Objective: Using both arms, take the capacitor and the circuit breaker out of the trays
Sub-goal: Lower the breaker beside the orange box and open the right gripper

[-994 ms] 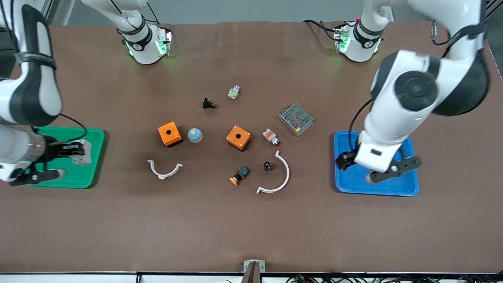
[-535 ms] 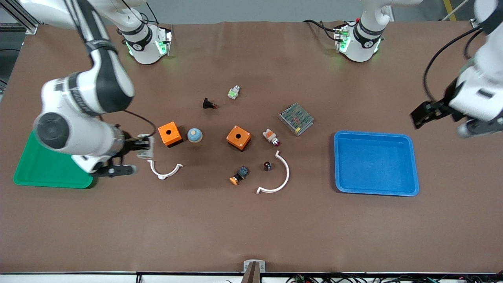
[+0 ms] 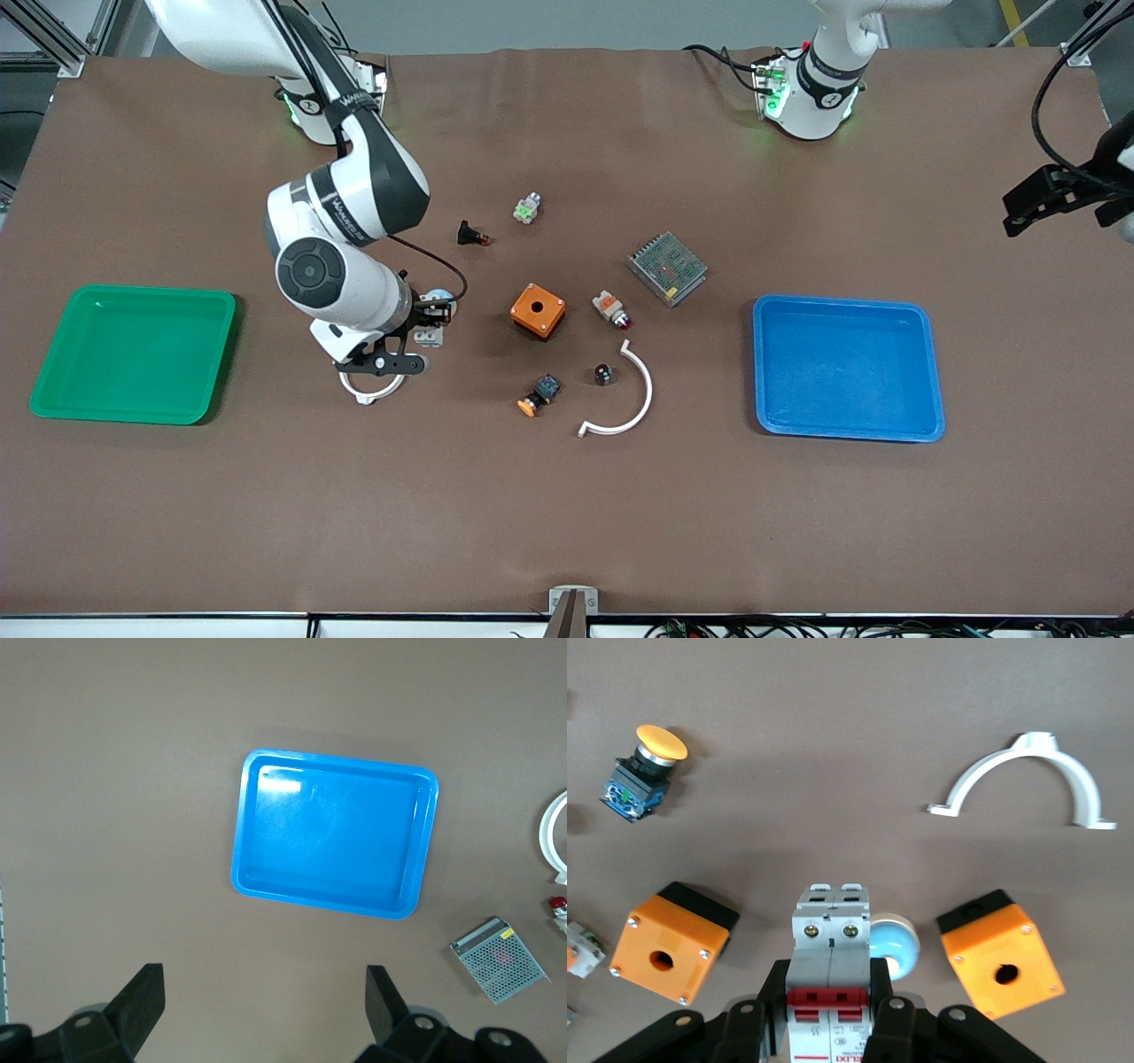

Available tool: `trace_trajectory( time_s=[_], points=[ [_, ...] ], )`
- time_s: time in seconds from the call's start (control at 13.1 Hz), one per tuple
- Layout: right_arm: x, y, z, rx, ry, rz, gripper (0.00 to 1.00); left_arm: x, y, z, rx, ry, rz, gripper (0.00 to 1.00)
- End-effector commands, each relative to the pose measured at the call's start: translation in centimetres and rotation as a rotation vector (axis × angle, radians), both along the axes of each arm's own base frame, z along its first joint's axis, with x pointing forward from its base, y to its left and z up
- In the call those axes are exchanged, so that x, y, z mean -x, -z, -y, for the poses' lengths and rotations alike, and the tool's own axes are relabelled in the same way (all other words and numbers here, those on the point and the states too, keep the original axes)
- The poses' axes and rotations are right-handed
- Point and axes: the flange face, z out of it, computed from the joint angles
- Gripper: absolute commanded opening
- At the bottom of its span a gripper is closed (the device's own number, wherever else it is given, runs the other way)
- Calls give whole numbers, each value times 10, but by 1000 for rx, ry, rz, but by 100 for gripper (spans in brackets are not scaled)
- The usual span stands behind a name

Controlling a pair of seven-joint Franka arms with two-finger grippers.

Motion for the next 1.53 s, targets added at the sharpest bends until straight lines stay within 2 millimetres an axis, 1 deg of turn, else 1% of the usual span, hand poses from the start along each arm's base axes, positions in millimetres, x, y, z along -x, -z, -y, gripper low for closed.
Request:
trace_trajectory(
  time_s=[0.0, 0.08, 0.23, 0.38, 0.54, 0.61, 0.69, 0.92, 1.22, 1.45],
  points=[
    [6, 29, -23, -6, 46, -2, 23, 13, -6, -5, 35, 15, 12, 100],
    [7, 39, -26, -3, 47, -8, 23, 13, -6, -2, 35, 16, 12, 100],
    [10, 44, -36, -4, 50, -1, 23, 15, -8, -1, 41, 22, 14, 100],
    [11, 61, -46, -9, 55, 14, 23, 16, -10, 1, 41, 28, 14, 100],
    [11, 82, -49, -4, 56, 9, 23, 19, -9, 4, 55, 29, -3, 100],
    [11, 82, -50, -3, 54, 8, 23, 22, -9, 12, 82, 15, -16, 100],
    [9, 83, -45, 0, 63, 4, 23, 22, -8, 16, 91, 10, -22, 100],
    [4, 83, -37, 0, 75, 8, 23, 25, -7, 16, 91, -3, -40, 100],
    [1, 93, -36, 2, 80, 2, 23, 25, -5, 19, 129, -11, -46, 100],
    [1, 101, -37, 6, 79, -6, 24, 26, -5, 17, 129, -14, -54, 100]
  ],
)
